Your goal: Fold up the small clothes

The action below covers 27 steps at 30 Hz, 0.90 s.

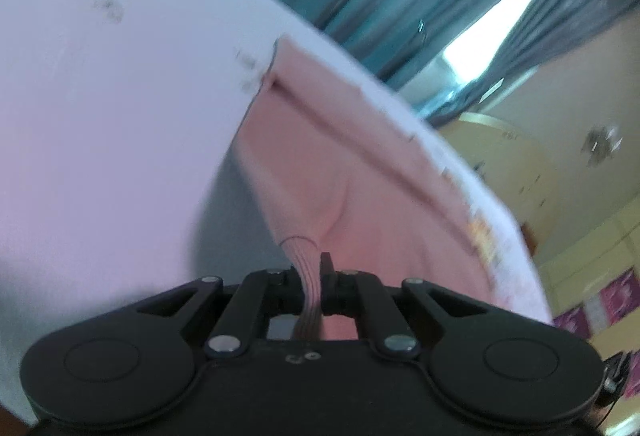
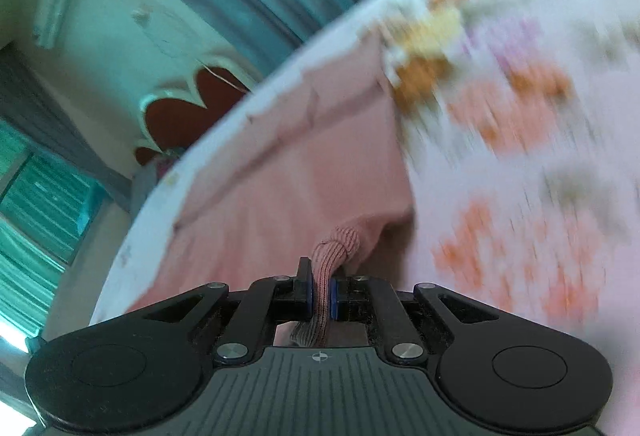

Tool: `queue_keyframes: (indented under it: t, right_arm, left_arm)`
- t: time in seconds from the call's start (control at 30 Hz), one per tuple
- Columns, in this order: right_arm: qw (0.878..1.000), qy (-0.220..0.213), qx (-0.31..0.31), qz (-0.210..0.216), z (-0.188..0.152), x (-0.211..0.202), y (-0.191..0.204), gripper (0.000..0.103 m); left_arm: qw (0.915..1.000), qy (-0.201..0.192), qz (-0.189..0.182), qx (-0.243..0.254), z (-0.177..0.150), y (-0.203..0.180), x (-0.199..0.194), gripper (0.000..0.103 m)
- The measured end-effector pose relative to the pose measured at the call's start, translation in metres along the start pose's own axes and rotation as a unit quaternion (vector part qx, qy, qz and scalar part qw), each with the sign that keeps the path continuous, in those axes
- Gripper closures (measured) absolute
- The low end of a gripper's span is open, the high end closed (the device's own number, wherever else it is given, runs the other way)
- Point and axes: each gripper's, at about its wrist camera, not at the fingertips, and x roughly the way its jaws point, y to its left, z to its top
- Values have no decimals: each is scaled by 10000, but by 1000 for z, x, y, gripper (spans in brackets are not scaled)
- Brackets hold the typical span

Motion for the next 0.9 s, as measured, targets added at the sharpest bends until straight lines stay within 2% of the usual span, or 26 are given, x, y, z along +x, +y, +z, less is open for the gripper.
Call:
queue_keyframes:
  t: [0.2, 0.3, 0.43, 0.57, 0.67, 0.87, 0.9]
  right_arm:
    - [9977, -580, -325, 160, 71, 12, 31, 96]
    - [9969, -746, -199, 171, 113, 30, 37, 96]
    - [9965, -829, -57, -37, 163, 70, 39, 96]
    - [9968, -686, 251, -331, 211, 129, 24, 96]
    - [9962, -449, 468, -573, 233, 176, 3, 96]
    - [9928, -66, 821, -869, 248, 250, -46, 96]
    - [9928, -62, 814, -874, 247, 258, -50, 95]
  left_arm:
    - [9958, -581, -642, -294, 57, -35, 9, 98]
    - [9928, -745, -854, -383, 97, -51, 34, 98]
    - [9887, -830, -1150, -485, 144, -59, 74, 98]
    - [9925, -592, -987, -406, 184, -65, 136, 98]
    - [9951, -289, -804, -488, 205, -58, 186, 98]
    - [9967, 301, -436, -622, 223, -30, 271, 97]
    - [9967, 347, -414, -612, 224, -26, 279, 93]
